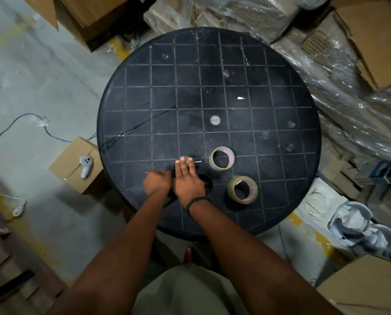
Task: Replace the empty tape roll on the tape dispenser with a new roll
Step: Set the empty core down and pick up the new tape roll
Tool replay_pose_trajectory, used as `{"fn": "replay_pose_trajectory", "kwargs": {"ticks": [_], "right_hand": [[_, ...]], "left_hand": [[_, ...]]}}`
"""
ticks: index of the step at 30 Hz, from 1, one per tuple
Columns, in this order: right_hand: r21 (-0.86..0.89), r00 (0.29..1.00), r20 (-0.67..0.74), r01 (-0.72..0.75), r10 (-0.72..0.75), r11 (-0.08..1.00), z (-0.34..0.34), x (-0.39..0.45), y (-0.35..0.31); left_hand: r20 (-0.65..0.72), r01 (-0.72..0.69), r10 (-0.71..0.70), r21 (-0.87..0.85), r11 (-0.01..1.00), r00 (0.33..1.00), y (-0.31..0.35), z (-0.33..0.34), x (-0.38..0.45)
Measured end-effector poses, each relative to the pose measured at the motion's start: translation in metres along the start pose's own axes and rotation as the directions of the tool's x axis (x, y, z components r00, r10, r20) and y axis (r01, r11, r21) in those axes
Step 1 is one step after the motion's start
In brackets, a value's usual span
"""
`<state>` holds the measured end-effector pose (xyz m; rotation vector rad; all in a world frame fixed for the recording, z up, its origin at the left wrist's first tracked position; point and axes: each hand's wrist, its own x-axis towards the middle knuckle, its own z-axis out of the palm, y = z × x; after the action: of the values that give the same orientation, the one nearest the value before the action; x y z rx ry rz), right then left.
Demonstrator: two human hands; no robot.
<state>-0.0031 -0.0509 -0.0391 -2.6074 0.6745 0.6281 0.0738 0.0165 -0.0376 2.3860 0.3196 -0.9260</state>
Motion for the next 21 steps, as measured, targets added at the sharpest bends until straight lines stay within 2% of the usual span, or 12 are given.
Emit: {"fn": "replay_pose_trajectory", "kwargs": {"ticks": [2, 4, 6, 9, 11, 12, 14, 17, 19, 21], "right_hand": [[0.094, 1.0, -0.009, 0.018, -0.017, 0.995, -0.011, -0.005, 0.003], [0.264, 0.995, -0.099, 0.032, -0.006, 0.964, -0.022, -0.012, 0.016], [0.375, 0.962, -0.245, -0.017, 0.117, 0.927, -0.031, -0.029, 0.04], [0.427, 0.834, -0.391, -0.21, 0.389, 0.88, -0.032, -0.064, 0.093], [0.505, 0.747, -0.347, -0.361, 0.567, 0.784, -0.03, -0.084, 0.125], [0.535, 0.709, -0.304, -0.426, 0.637, 0.729, -0.028, -0.091, 0.139], [0.554, 0.664, -0.196, -0.532, 0.722, 0.64, -0.023, -0.097, 0.158], [0.632, 0.643, 0.018, -0.6, 0.765, 0.49, -0.013, -0.095, 0.171], [0.68, 0.637, 0.13, -0.615, 0.76, 0.399, -0.007, -0.094, 0.173], [0.72, 0.621, 0.16, -0.606, 0.767, 0.34, -0.004, -0.093, 0.173]], "left_hand": [[-0.018, -0.032, 0.033, 0.033, 0.999, 0.999, -0.001, 0.004, -0.002], [-0.033, -0.048, 0.049, 0.042, 0.998, 0.998, -0.003, 0.007, -0.009], [-0.084, -0.086, 0.089, 0.034, 0.996, 0.992, -0.005, 0.009, -0.022], [-0.203, -0.283, 0.285, 0.042, 0.958, 0.937, -0.012, 0.016, -0.042], [-0.251, -0.426, 0.427, 0.062, 0.903, 0.869, -0.014, 0.026, -0.053], [-0.232, -0.487, 0.487, 0.062, 0.871, 0.842, -0.012, 0.033, -0.059], [-0.098, -0.591, 0.594, 0.057, 0.805, 0.799, -0.005, 0.048, -0.075], [0.178, -0.719, 0.698, 0.104, 0.687, 0.693, 0.008, 0.074, -0.096], [0.342, -0.755, 0.689, 0.109, 0.647, 0.639, 0.015, 0.091, -0.107], [0.445, -0.754, 0.645, 0.113, 0.648, 0.621, 0.02, 0.104, -0.115]]}}
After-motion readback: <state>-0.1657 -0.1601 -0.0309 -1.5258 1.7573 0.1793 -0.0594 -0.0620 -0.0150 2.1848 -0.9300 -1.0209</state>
